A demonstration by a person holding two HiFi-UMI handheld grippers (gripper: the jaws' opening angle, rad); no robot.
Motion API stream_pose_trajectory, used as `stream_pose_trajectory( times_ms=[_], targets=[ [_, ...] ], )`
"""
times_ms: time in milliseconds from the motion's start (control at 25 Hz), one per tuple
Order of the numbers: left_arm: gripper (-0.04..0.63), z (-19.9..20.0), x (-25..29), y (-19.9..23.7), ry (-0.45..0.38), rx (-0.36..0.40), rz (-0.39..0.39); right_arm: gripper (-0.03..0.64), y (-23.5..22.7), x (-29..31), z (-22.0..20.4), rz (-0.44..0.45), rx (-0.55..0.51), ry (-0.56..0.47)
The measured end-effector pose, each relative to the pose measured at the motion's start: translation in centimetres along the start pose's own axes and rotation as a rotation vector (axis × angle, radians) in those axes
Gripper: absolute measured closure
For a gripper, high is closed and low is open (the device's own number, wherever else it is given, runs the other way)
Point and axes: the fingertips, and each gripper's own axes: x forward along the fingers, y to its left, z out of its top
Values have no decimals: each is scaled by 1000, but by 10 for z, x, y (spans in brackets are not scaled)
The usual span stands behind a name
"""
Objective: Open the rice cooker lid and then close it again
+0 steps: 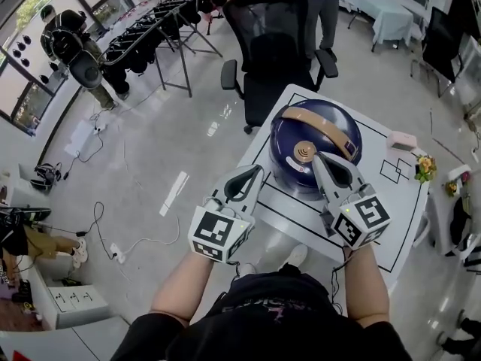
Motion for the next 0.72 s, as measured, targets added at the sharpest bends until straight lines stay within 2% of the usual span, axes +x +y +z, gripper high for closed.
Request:
stream_pose_trajectory(
  times_ms=[160, 360, 720],
  targets=[
    [592, -7, -35, 13, -11, -35, -23, 615, 43, 2, -4, -23, -11, -2],
    [594, -15, -79, 20, -16, -20, -76, 615, 92, -7, -10, -89, -19, -13],
    [592, -35, -123, -12, -17, 2, -261, 615, 142, -61, -39, -273, -13, -14]
  ],
)
